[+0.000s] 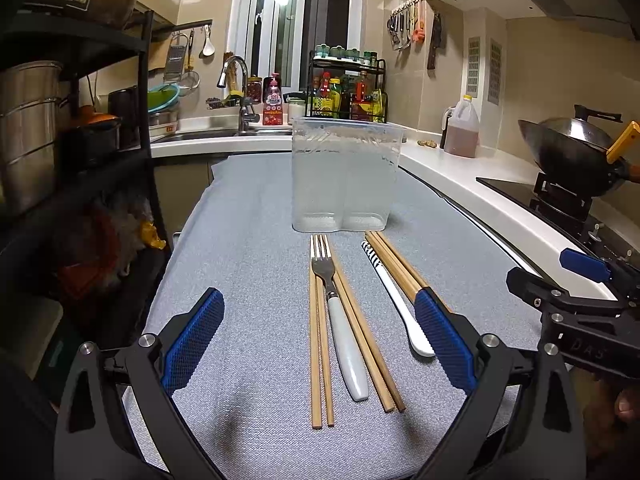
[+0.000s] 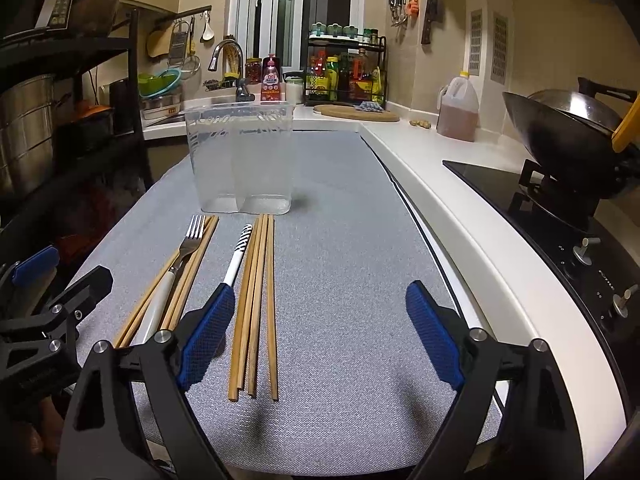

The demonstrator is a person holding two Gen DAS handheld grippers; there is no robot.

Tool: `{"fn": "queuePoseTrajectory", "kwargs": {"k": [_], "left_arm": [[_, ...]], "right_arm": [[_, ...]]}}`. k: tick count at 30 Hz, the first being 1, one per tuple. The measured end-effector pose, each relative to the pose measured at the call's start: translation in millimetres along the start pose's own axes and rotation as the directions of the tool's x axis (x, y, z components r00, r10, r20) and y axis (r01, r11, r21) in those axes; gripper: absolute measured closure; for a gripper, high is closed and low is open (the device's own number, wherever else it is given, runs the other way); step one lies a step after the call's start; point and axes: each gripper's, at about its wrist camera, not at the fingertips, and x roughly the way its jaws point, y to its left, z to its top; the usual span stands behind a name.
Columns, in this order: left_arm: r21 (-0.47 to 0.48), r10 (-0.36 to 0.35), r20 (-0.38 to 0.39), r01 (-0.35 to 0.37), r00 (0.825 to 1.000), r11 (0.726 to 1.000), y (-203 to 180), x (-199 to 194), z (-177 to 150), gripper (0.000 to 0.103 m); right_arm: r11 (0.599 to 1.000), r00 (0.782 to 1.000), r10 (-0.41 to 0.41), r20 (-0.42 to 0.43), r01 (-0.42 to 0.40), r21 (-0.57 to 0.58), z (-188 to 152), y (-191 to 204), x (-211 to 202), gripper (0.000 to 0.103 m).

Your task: Organize utensils

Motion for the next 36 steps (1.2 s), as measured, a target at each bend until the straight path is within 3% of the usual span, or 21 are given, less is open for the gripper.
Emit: {"fn": "queuePoseTrajectory", "kwargs": {"k": [10, 18, 20, 25, 29, 31, 36], "left_arm": [[-0.002, -0.001, -0.002, 0.001, 1.0, 1.0, -2, 1, 0, 0.01], [-0.001, -0.026, -0.012, 0.026, 1.0, 1.0, -7, 3, -2, 0.018], [-0.006, -0.027, -0.021, 0.027, 0.999, 1.0, -3, 5, -5, 0.03], [-0.063, -0.039, -0.122, 0.032, 0.992, 0.998, 15, 25, -13, 0.06], [-0.109, -0.07, -0.191, 0.05, 0.979, 0.993, 24, 38, -23, 0.081], [-0.121, -0.083, -0.221, 0.057, 0.972, 0.991, 26, 41, -28, 0.088], [-0.125, -0.1, -0.297, 0.065, 0.95, 0.99, 26, 54, -39, 0.091]], "right_arm": [[1.0, 1.0, 0.001, -0.002, -0.001, 0.004, -2, -1, 1, 0.023], [0.999, 0.999, 0.047, -0.024, -0.046, 0.023, -2, -3, 6, 0.027], [0.997, 0.996, 0.068, -0.054, -0.065, 0.043, -2, -6, 12, 0.033], [0.985, 0.972, 0.158, -0.175, -0.143, 0.092, -11, -12, 36, 0.062], [0.973, 0.942, 0.222, -0.252, -0.198, 0.116, -22, -8, 54, 0.069], [0.972, 0.935, 0.232, -0.268, -0.21, 0.11, -26, -3, 57, 0.074], [0.974, 0.93, 0.228, -0.288, -0.214, 0.08, -31, 4, 62, 0.08]]}}
